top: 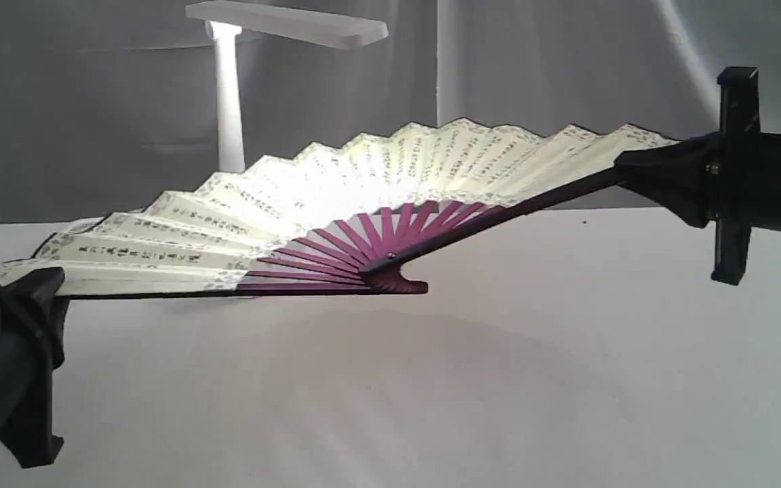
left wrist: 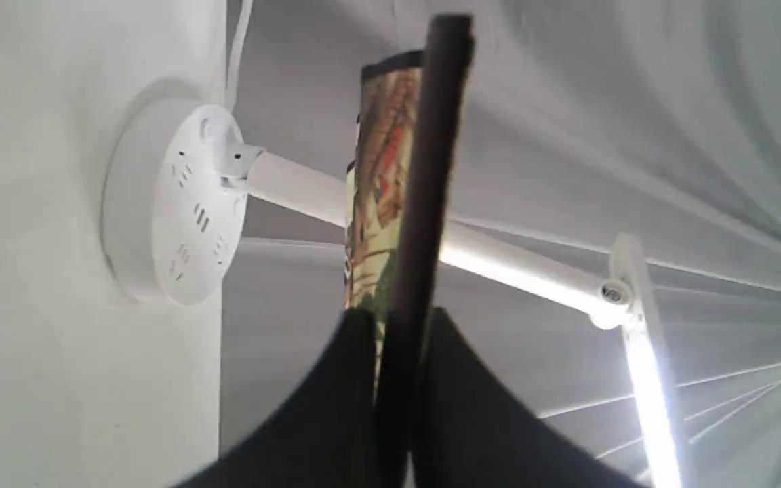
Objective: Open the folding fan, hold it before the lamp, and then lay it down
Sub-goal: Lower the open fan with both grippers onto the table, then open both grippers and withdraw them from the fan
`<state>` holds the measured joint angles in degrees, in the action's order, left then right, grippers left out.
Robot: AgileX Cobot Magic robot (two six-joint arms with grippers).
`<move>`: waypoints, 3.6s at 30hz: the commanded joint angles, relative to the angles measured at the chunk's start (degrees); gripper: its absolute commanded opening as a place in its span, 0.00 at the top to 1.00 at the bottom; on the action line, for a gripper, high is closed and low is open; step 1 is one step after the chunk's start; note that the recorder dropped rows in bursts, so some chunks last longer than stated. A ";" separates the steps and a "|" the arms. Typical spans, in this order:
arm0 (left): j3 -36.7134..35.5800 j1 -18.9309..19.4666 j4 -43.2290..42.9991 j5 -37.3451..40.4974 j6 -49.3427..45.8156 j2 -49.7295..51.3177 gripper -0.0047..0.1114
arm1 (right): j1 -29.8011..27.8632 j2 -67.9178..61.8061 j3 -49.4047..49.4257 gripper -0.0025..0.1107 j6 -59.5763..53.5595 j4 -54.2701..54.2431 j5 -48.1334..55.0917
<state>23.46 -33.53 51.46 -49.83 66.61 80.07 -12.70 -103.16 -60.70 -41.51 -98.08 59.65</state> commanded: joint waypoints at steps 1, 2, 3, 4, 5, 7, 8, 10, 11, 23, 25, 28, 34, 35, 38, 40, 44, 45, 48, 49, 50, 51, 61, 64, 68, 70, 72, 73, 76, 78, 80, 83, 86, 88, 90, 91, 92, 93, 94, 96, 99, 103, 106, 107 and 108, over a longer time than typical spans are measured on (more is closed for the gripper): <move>0.06 0.27 0.04 0.86 -0.87 -0.63 0.96 | -0.65 0.24 1.46 0.98 -1.76 2.99 -5.20; 0.06 0.27 0.04 1.14 -0.92 -0.63 0.96 | -0.76 0.24 1.93 0.98 -1.76 2.99 -5.53; 0.06 0.27 0.04 1.41 -0.92 -0.63 0.96 | -0.86 0.24 2.43 0.98 -1.76 2.99 -5.78; 0.06 0.27 0.04 1.85 -0.92 -0.63 0.96 | -1.14 0.24 3.15 0.98 -1.76 2.99 -6.15; 0.06 0.27 0.04 1.99 -0.92 -0.63 0.96 | -1.47 0.24 3.89 0.98 -1.76 2.99 -6.43; 0.17 0.27 0.04 2.53 -1.16 -0.32 0.96 | -2.78 0.24 5.37 0.98 -1.76 2.99 -6.51; 0.17 0.27 -0.26 2.53 -1.16 -0.07 0.96 | -3.31 0.24 6.09 0.98 -1.76 2.99 -6.51; 0.17 0.27 -2.12 3.32 -0.74 1.32 0.96 | -4.81 0.24 7.32 0.98 -1.90 3.11 -6.30; 0.26 0.27 -2.64 3.38 -0.45 1.80 0.96 | -5.54 0.24 8.00 0.98 -1.90 3.21 -6.06; 5.46 0.27 -13.55 3.81 5.62 12.25 0.96 | -8.83 0.24 10.95 0.98 -4.11 5.27 -6.00; 6.21 0.27 -13.55 3.81 5.62 13.81 0.96 | -8.94 0.24 10.95 0.98 -4.14 6.27 -7.86; 6.87 0.27 -14.59 4.27 6.05 16.11 0.96 | -9.34 0.12 10.95 0.98 -4.14 7.40 -9.86; 8.78 0.27 -17.34 4.08 9.81 20.67 0.96 | -10.12 -0.64 10.95 0.98 -4.02 7.87 -11.14; 8.98 0.27 -18.02 4.19 10.70 21.28 0.96 | -10.12 -0.81 10.95 0.98 -4.14 7.96 -11.60; 10.46 0.27 -20.46 4.31 12.92 22.89 0.96 | -10.12 -1.94 10.95 0.98 -4.14 8.26 -11.72; 11.43 0.27 -20.93 4.31 13.06 23.85 0.96 | -10.12 -2.90 10.95 0.98 -4.14 8.15 -11.60; 12.19 0.27 -20.93 4.58 13.06 25.12 0.96 | -10.12 -4.66 10.95 0.98 -4.33 8.39 -11.51; 12.19 0.27 -20.80 4.67 13.06 25.54 0.96 | -10.12 -4.94 10.95 0.98 -4.61 8.39 -11.51; 12.19 0.27 -20.80 4.67 13.06 26.75 0.96 | -10.12 -5.30 10.95 0.98 -5.26 8.30 -12.00; 12.19 0.27 -20.80 4.67 13.06 26.99 0.96 | -10.12 -5.30 10.95 0.98 -5.53 8.17 -12.13; 12.19 0.27 -20.80 4.67 13.06 27.31 0.96 | -10.12 -5.30 10.95 0.98 -5.84 8.17 -12.13; 12.19 0.27 -20.80 4.67 13.06 27.64 0.96 | -10.12 -5.30 10.95 0.96 -6.23 8.17 -12.39; 12.19 0.27 -20.80 5.07 12.62 28.19 0.95 | -10.12 -6.65 10.95 0.76 -6.23 10.94 -14.00; 12.19 0.27 -22.12 5.33 12.62 28.19 0.93 | -10.12 -7.97 11.03 0.76 -6.10 12.35 -13.79; 12.19 0.27 -23.53 8.29 11.90 28.19 0.86 | -10.12 -9.29 11.03 0.76 -6.10 12.44 -13.64; 12.19 0.27 -23.54 10.03 10.54 28.19 0.80 | -10.12 -9.25 11.03 0.76 -6.10 12.44 -14.24; 12.19 0.27 -23.54 11.47 8.47 28.19 0.75 | -10.12 -9.25 11.03 0.76 -6.10 12.44 -14.24; 12.19 0.27 -23.54 11.79 7.55 28.19 0.73 | -10.12 -9.25 11.03 0.76 -6.10 12.44 -14.39; 12.19 0.27 -23.54 12.94 6.49 28.19 0.68 | -10.12 -9.25 11.03 0.76 -6.10 12.61 -14.68; 12.19 0.27 -23.54 14.52 6.34 28.19 0.64 | -10.12 -9.25 11.03 0.76 -6.10 12.74 -15.08; 12.19 0.27 -23.54 16.30 6.34 28.19 0.59 | -10.12 -9.25 11.03 0.76 -6.10 13.71 -15.77; 12.19 0.27 -23.54 19.82 6.34 28.19 0.50 | -10.12 -9.25 11.03 0.76 -3.81 16.41 -17.44; 12.19 0.27 -23.54 20.29 4.91 28.19 0.42 | -10.12 -9.25 11.03 0.68 -2.08 18.94 -18.27; 12.09 0.27 -23.54 20.18 2.39 28.09 0.41 | -10.12 -9.25 11.03 0.59 -2.08 20.11 -17.92; 12.09 0.27 -23.54 20.18 -0.95 27.84 0.41 | -10.12 -9.25 11.03 0.52 -2.08 21.25 -17.47; 12.09 0.27 -23.54 20.18 -2.70 27.43 0.41 | -10.12 -9.25 11.03 0.48 -2.08 22.30 -17.47; 12.09 0.27 -23.54 20.18 -3.68 27.12 0.41 | -10.12 -9.25 11.03 0.45 -2.08 23.28 -17.35; 12.09 0.27 -23.63 20.18 -4.81 26.61 0.41 | -10.12 -9.25 11.03 0.44 -2.08 23.94 -17.21; 12.09 0.27 -23.63 20.18 -6.15 26.08 0.41 | -10.12 -9.25 11.03 0.43 -2.08 25.00 -17.11; 12.09 0.27 -23.63 20.18 -8.38 25.02 0.41 | -10.12 -9.04 11.03 0.43 -2.08 26.65 -16.99; 12.09 0.27 -23.63 21.05 -8.91 23.50 0.41 | -10.12 -7.55 11.03 0.43 -1.85 29.51 -17.28; 12.09 0.35 -23.63 22.98 -13.20 21.93 0.41 | -10.12 -3.94 11.03 0.43 -1.48 32.81 -17.32; 12.09 0.35 -23.63 25.59 -16.85 20.88 0.41 | -10.12 -1.60 11.03 0.45 -1.05 34.72 -16.70; 12.09 0.35 -24.08 26.64 -17.99 20.37 0.41 | -10.12 -0.88 11.03 0.46 -1.08 35.41 -16.46; 12.09 0.35 -24.65 27.29 -18.94 20.16 0.41 | -10.12 -0.04 11.03 0.47 -1.08 36.29 -16.02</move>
<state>35.52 -33.14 27.49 -23.64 49.72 101.17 -22.96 -104.68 -49.77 -42.68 -63.42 42.76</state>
